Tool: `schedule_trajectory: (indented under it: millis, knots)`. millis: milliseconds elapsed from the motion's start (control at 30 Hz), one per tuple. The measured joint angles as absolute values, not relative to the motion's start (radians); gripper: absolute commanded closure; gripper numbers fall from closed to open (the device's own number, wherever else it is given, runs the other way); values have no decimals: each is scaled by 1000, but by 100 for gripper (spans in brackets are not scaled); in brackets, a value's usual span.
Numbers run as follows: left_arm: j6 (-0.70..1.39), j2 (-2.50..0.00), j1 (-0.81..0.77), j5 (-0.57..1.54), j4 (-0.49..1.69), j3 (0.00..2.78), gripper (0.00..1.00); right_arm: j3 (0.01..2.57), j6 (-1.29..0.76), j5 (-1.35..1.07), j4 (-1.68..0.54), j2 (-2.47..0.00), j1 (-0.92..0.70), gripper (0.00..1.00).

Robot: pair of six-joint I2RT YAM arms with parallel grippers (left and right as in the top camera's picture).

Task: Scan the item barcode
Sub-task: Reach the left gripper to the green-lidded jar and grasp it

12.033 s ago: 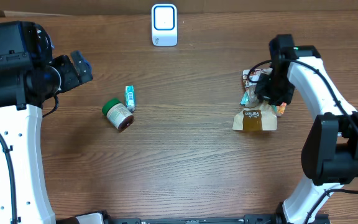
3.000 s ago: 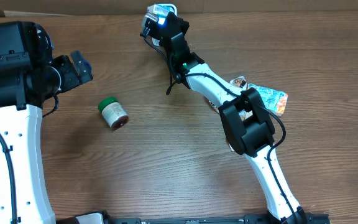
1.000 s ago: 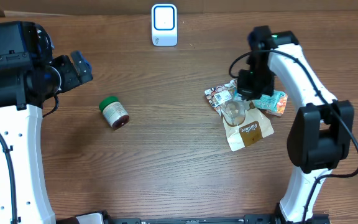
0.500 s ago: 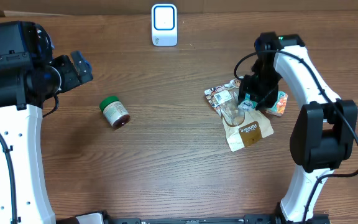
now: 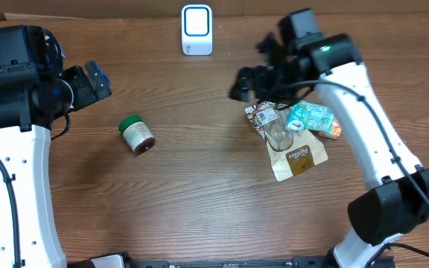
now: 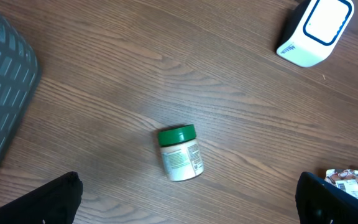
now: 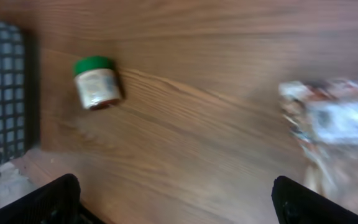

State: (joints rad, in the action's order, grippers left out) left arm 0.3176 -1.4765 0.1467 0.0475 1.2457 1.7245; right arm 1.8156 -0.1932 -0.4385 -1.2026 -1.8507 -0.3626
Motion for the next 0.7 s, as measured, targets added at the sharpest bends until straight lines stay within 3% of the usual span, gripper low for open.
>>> schedule_trajectory:
  millis: [233,567,600,700]
  knots:
    - [319,-1477,147,48,1241,1724,0,1708,-228,-449,-1048,-1857,-440,0]
    - [368,-1477,147,80,1227,1724,0,1679,-236,-448,-1015,-1859,-442,0]
    - [368,-1477,147,83,1233,1724,3,1679,-235,-449,-1015,-1859,-442,0]
    - [376,-1477,147,92,1243,1724,29,1679,-236,-448,-1014,-1859,-442,0]
